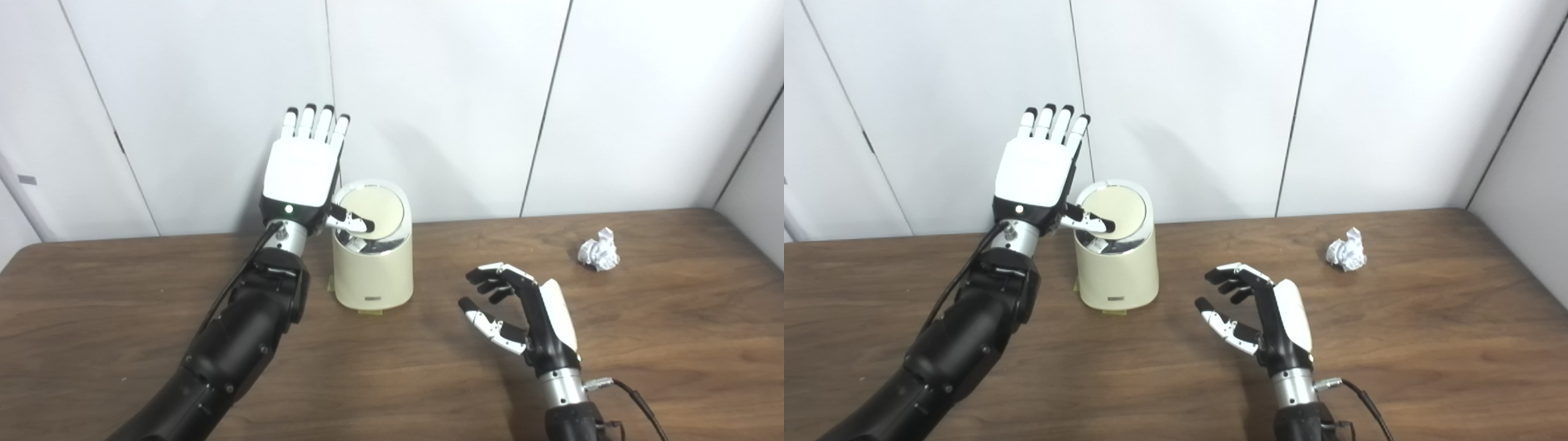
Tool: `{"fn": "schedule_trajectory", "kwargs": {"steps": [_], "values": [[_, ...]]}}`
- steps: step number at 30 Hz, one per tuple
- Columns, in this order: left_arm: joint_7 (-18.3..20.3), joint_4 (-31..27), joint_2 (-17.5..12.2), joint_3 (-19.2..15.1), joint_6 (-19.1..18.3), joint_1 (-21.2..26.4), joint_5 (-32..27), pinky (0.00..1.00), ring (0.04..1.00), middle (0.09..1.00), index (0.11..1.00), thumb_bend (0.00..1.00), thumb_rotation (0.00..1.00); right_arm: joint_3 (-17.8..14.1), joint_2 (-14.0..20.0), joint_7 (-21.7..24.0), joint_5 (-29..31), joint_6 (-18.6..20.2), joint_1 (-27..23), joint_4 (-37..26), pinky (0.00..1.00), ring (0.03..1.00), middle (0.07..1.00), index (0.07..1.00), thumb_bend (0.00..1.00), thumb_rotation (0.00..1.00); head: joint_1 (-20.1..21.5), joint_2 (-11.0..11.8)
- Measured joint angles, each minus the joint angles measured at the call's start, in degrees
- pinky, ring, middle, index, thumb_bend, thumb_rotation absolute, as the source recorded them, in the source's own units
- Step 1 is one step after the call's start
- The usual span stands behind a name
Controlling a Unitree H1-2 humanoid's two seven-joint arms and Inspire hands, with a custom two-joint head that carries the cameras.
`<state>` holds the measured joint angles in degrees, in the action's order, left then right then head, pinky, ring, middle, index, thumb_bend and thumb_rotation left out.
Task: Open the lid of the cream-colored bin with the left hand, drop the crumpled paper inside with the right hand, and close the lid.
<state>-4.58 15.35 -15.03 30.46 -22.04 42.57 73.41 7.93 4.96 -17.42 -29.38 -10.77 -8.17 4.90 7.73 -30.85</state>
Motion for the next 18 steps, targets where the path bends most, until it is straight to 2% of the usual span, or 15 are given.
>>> {"fn": "schedule_trajectory", "kwargs": {"steps": [2,4,5,6,9,18], "values": [[-0.2,0.0,0.4,-0.8,0.2,-0.3,-0.9,1.0,1.0,1.0,1.0,0.9,0.38,0.0,0.0,0.0,0.0,0.0,0.0,0.0,0.48,0.584,0.619,0.589,0.25,0.34,0.0,0.0],[-0.4,0.0,0.4,-1.5,0.5,-0.8,-1.3,1.0,1.0,1.0,1.0,0.8,0.54,0.0,0.0,0.0,0.0,0.0,0.0,0.0,0.48,0.585,0.619,0.594,0.25,0.34,0.0,0.0],[-0.2,0.0,0.4,-1.7,0.8,-1.0,-1.7,1.0,1.0,1.0,1.0,0.75,0.65,0.0,0.0,0.0,0.0,0.0,0.0,0.0,0.48,0.583,0.617,0.595,0.25,0.34,-0.1,0.0],[0.4,-0.1,0.4,-2.1,0.9,-1.3,-2.1,1.0,1.0,1.0,1.0,0.73,0.79,0.0,0.0,0.0,0.1,0.0,0.0,0.0,0.48,0.581,0.616,0.595,0.25,0.34,-0.1,0.0],[3.1,-1.9,0.4,-2.7,1.1,-2.4,-3.8,1.0,1.0,1.0,1.0,0.76,0.97,0.0,0.0,0.0,0.4,0.0,0.0,0.0,0.47,0.577,0.617,0.589,0.25,0.33,-0.2,0.2],[6.4,-4.8,1.5,-5.0,1.1,-2.7,-6.7,1.0,1.0,1.0,1.0,0.86,1.0,0.0,0.0,0.0,0.4,0.1,0.0,0.0,0.48,0.587,0.62,0.594,0.26,0.33,-0.3,0.4]]}}
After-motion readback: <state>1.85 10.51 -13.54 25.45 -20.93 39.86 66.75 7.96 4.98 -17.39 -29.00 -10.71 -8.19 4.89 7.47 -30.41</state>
